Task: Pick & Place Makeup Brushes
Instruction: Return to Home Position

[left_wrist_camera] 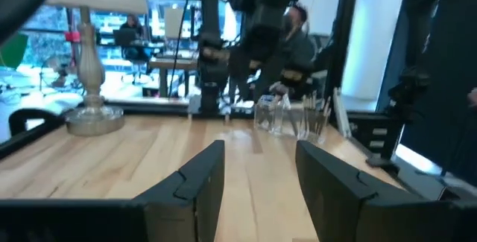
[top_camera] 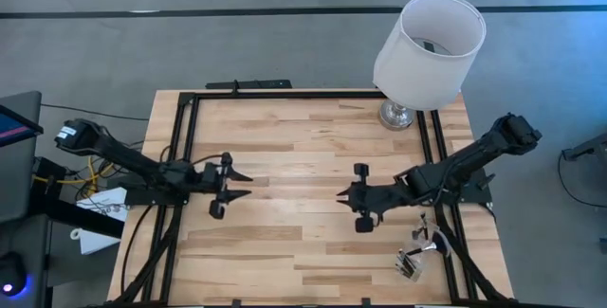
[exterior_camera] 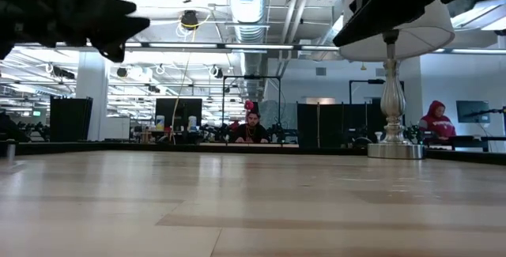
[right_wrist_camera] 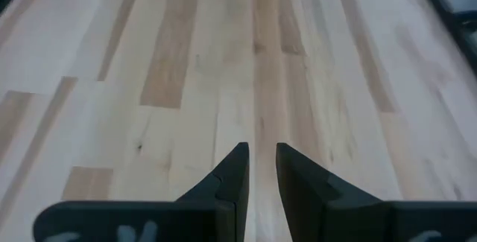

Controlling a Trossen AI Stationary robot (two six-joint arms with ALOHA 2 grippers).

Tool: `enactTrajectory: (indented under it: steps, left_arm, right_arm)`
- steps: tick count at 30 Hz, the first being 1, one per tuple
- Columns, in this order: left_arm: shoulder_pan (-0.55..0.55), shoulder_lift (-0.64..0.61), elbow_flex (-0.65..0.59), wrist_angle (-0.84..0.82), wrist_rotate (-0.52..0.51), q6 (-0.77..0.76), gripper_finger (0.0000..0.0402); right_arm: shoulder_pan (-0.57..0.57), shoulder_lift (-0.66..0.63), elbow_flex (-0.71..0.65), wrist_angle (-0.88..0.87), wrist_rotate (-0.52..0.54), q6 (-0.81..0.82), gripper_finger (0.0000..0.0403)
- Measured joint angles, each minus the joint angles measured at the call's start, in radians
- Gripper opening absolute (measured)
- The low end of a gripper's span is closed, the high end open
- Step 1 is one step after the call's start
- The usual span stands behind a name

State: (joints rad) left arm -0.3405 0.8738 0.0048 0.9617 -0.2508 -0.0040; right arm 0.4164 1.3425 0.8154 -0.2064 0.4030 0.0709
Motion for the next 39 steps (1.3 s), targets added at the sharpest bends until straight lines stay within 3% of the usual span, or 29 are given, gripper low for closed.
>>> enactTrajectory:
  steps: [9, 19, 28, 39]
  left_arm:
    - [0.0, -0.027, 0.0, -0.026, 0.066, 0.008, 0.0163]
    - [0.0, -0.087, 0.0, -0.088, 0.061, 0.008, 0.0163]
    - [0.0, -0.296, 0.001, -0.31, 0.061, 0.004, 0.0163]
    - [0.0, -0.56, 0.001, -0.494, 0.061, 0.0, 0.0163]
  right_arm:
    - [0.041, -0.113, -0.211, 0.012, 0.215, 0.142, 0.0058]
    - [0.165, -0.448, -0.411, 0.014, 0.353, 0.274, 0.0058]
    - [0.395, -0.756, -0.535, 0.014, 0.667, 0.281, 0.0059]
    - [0.623, -0.987, -0.69, -0.006, 0.979, 0.305, 0.0059]
